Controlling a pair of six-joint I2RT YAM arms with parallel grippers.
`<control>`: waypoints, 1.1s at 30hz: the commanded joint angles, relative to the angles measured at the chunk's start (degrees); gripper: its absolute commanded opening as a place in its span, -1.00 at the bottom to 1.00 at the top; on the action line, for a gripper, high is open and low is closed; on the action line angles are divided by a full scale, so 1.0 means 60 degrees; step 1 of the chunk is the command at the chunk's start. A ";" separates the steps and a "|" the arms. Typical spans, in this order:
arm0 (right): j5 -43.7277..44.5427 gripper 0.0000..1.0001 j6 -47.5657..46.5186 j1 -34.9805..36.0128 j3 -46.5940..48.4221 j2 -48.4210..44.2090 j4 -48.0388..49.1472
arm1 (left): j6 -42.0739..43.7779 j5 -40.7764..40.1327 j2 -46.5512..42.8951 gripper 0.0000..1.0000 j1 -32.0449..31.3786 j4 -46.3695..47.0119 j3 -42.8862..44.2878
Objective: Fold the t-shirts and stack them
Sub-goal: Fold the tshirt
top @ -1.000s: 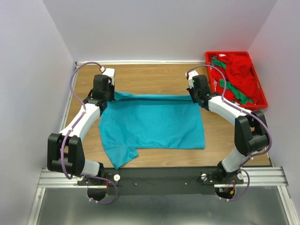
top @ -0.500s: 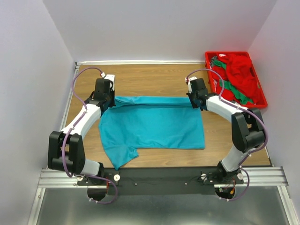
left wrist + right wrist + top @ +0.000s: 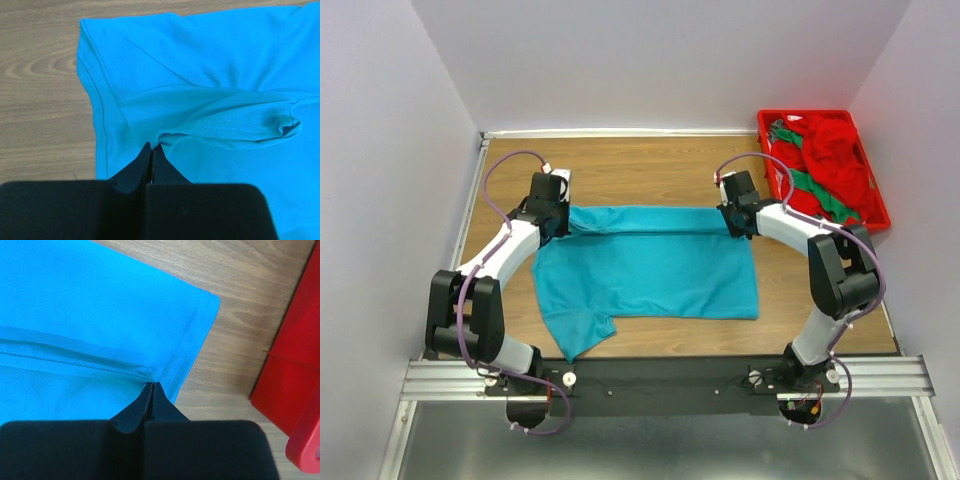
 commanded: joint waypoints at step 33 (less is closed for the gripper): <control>-0.1995 -0.25 0.3445 -0.0764 0.1488 -0.0651 0.0011 | -0.2388 0.3100 -0.0082 -0.19 0.1493 0.2709 0.0459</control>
